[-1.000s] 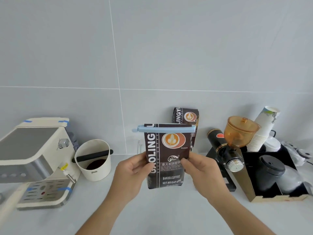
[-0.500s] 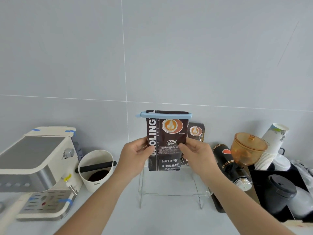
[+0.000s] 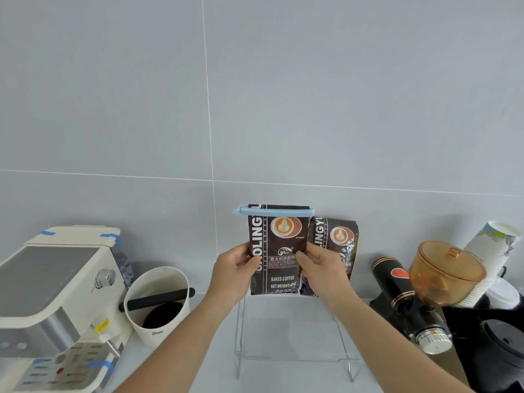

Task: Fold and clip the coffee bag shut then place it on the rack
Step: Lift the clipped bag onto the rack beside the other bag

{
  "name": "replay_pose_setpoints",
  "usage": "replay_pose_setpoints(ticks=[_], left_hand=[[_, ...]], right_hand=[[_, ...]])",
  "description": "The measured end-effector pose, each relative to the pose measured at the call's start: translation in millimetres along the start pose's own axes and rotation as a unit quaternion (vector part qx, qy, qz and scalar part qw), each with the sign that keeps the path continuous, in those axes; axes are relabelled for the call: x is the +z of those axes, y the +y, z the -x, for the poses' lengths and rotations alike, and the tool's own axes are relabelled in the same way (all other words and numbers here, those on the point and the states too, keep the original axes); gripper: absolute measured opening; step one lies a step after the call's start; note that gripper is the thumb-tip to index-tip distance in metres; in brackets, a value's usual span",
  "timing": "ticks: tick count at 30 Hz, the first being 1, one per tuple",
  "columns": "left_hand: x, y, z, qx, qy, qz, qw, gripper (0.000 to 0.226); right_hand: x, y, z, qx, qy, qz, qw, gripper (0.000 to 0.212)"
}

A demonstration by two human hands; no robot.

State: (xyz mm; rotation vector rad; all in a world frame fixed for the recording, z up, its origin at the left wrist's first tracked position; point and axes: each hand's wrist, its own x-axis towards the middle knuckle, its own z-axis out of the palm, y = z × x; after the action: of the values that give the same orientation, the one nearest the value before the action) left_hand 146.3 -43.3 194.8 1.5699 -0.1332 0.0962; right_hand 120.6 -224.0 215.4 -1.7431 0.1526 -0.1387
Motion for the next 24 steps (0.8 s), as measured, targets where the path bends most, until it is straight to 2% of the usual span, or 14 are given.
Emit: replay_pose_setpoints(ticks=[8, 15, 20, 24], left_hand=[[4, -46, -34, -0.044, -0.003, -0.022, 0.999, 0.03], [13, -69, -53, -0.058, 0.005, -0.027, 0.998, 0.03], [16, -75, -65, -0.047, 0.015, -0.037, 0.998, 0.034], [16, -79, -70, -0.039, 0.008, -0.044, 0.998, 0.04]], right_hand=[[13, 36, -39, 0.051, 0.007, 0.013, 0.999, 0.025], [22, 60, -63, 0.061, 0.036, 0.038, 0.997, 0.036], [31, 68, -76, 0.051, 0.042, 0.036, 0.997, 0.026], [31, 70, -80, 0.053, 0.043, 0.033, 0.997, 0.027]])
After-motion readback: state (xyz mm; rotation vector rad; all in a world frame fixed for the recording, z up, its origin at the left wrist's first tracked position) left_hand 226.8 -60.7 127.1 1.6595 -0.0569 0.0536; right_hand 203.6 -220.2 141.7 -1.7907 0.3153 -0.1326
